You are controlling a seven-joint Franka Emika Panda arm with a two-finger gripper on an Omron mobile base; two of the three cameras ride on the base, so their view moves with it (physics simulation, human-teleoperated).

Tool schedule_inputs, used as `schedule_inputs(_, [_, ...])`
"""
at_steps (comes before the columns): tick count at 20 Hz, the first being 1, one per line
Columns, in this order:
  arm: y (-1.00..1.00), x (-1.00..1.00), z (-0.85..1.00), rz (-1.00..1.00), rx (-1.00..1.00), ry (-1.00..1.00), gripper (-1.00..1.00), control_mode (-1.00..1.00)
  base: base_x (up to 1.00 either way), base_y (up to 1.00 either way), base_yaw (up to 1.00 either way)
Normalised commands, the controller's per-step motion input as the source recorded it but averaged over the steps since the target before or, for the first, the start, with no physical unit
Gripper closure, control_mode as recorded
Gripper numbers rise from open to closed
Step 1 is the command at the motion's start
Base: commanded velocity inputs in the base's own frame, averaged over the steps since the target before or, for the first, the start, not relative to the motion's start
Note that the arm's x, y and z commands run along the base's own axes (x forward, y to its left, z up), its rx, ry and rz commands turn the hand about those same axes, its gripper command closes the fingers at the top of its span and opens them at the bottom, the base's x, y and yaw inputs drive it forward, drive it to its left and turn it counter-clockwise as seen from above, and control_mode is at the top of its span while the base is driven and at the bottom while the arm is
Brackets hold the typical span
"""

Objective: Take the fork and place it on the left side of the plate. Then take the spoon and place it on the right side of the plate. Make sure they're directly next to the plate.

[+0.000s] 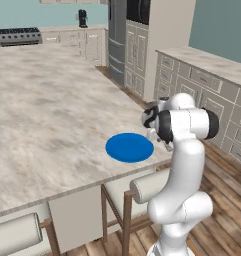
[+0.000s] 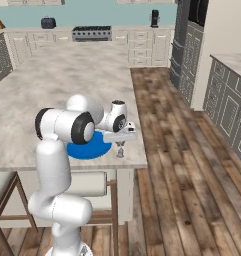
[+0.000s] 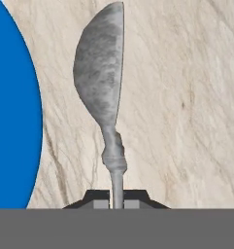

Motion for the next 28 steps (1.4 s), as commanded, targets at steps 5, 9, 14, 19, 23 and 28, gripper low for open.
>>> schedule_inputs(5, [-0.02,0.19,-0.19,0.00,0.03,0.00,1.00,-1.00,0.00,0.00,0.00])
schedule_inputs(9, [-0.08,0.16,-0.16,0.00,0.03,0.00,1.00,-1.00,0.00,0.00,0.00])
schedule_inputs(14, [-0.07,0.09,-0.09,0.00,0.03,-0.01,1.00,-1.00,0.00,0.00,0.00])
schedule_inputs(19, [0.00,0.22,-0.12,0.00,0.02,0.00,1.00,-1.00,0.00,0.00,0.00])
schedule_inputs(23, [0.00,0.14,-0.15,0.00,0.00,0.00,-1.00,-1.00,0.00,0.00,0.00])
schedule_inputs(28, [0.00,-0.08,0.06,0.00,0.00,0.00,-1.00,-1.00,0.00,0.00,0.00])
